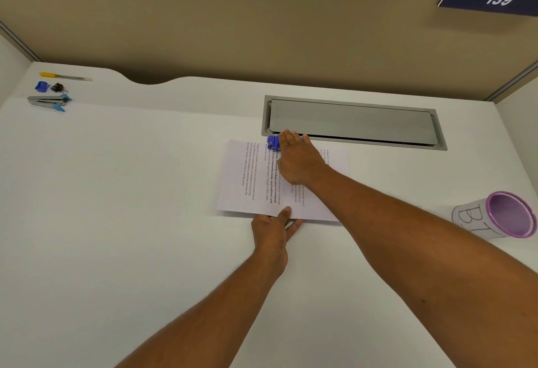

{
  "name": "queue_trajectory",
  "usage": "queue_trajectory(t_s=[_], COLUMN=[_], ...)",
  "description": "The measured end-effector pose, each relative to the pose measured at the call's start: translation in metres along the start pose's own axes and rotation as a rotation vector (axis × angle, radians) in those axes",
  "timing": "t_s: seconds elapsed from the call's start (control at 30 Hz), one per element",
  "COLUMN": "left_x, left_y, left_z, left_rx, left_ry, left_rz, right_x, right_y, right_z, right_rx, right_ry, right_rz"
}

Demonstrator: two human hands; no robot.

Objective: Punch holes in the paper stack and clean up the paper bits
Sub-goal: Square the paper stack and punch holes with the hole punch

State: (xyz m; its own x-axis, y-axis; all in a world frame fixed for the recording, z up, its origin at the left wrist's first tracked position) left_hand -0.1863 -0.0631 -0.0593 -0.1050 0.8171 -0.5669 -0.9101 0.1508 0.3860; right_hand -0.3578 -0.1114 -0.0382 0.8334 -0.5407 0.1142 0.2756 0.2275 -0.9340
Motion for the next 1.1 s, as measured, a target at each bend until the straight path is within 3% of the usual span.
queue_trajectory(t_s=[0.5,0.93,1.1], left_x=[0.002,0.005,0.013], left_y=[-0.001,-0.006,-0.022], left_z=[-0.002,0.006,0.021], left_rx=[0.01,-0.008,0.005], left_ry=[0.018,-0.018,-0.031], left_rz=[0.036,0.067,0.056], right_x=[-0.008,-0.019,-0.025], right_y=[-0.025,-0.029,-0.033], right_z=[0.002,0.013,0.032], right_rx=[0.019,0.053,-0.134], right_ry=[-0.04,-0.037,0.004], right_rz=[-0.025,-0.27,-0.582])
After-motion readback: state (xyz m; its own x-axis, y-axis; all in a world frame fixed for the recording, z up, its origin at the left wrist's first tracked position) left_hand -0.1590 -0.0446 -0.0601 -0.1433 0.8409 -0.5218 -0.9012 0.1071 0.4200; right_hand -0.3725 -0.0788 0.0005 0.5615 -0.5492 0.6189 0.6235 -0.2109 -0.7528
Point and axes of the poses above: each hand's wrist, its own z-axis away from the middle knuckle, its own y-axis out of the palm, x = y × z, the point moved 1 cm from there along -z, towards the middle knuckle, and after that the axes turned 1 degree about -y, right-handed, at the moved point
